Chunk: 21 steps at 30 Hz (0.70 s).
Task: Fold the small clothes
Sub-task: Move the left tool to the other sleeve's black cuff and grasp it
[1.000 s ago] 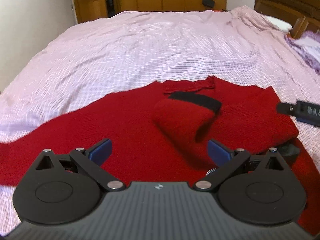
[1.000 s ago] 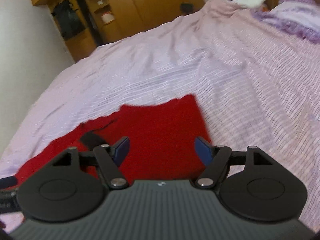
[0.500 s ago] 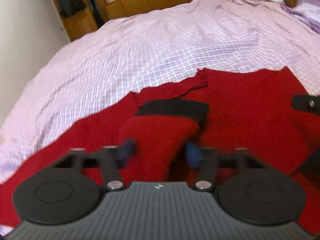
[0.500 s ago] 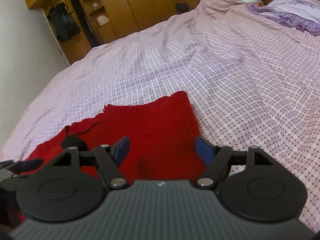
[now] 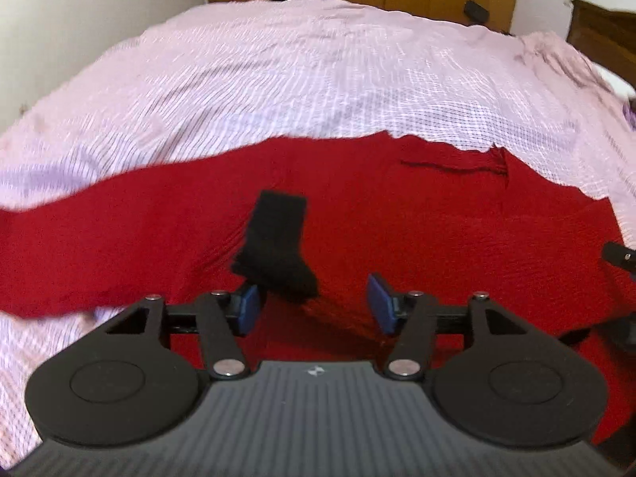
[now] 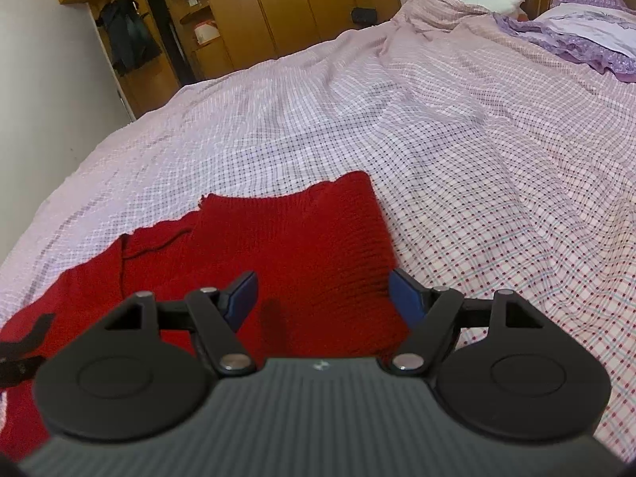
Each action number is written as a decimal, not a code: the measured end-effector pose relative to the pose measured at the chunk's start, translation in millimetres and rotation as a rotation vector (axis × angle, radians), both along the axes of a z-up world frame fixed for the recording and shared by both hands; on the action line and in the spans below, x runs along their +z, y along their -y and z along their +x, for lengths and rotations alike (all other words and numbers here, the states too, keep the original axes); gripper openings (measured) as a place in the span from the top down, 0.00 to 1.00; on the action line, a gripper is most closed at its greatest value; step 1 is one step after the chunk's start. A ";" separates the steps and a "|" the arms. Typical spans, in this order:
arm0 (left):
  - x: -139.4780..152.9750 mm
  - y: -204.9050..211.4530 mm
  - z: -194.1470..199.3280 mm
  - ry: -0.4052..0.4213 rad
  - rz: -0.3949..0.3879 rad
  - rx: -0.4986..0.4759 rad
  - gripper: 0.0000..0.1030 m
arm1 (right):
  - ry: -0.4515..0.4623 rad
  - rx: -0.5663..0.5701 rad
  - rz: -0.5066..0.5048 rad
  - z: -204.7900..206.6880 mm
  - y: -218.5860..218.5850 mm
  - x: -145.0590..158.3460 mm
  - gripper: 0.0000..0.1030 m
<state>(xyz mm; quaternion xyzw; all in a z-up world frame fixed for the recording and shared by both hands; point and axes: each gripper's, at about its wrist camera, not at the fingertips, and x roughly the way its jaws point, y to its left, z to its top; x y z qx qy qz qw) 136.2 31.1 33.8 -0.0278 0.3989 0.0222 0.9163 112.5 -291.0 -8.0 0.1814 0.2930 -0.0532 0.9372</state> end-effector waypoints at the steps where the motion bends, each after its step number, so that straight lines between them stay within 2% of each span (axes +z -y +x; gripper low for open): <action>1: 0.0 -5.2 -1.6 -0.006 -0.014 0.009 0.38 | 0.000 -0.001 -0.002 0.0 0.0 -0.5 0.27; 6: 2.5 -26.0 -17.1 0.013 -0.074 0.021 0.37 | -0.002 -0.003 -0.020 1.6 -3.3 -2.0 0.27; 10: 0.8 -29.7 -6.8 0.018 -0.043 0.021 0.35 | -0.003 -0.004 -0.027 1.7 -4.8 -2.5 0.27; 14: -13.7 -29.7 10.5 -0.009 -0.043 0.029 0.35 | 0.002 -0.003 -0.015 0.7 -2.1 -2.4 0.27; 17: -20.8 -27.1 17.2 0.005 -0.049 0.024 0.35 | 0.012 -0.013 0.013 -0.1 2.1 -2.3 0.27; 19: -22.3 -22.4 20.1 0.019 -0.043 -0.004 0.40 | 0.022 -0.030 0.045 -0.6 7.3 -3.2 0.27; 21: -21.1 -16.3 18.6 0.040 -0.018 -0.023 0.68 | 0.033 -0.052 0.076 -1.1 12.2 -4.3 0.27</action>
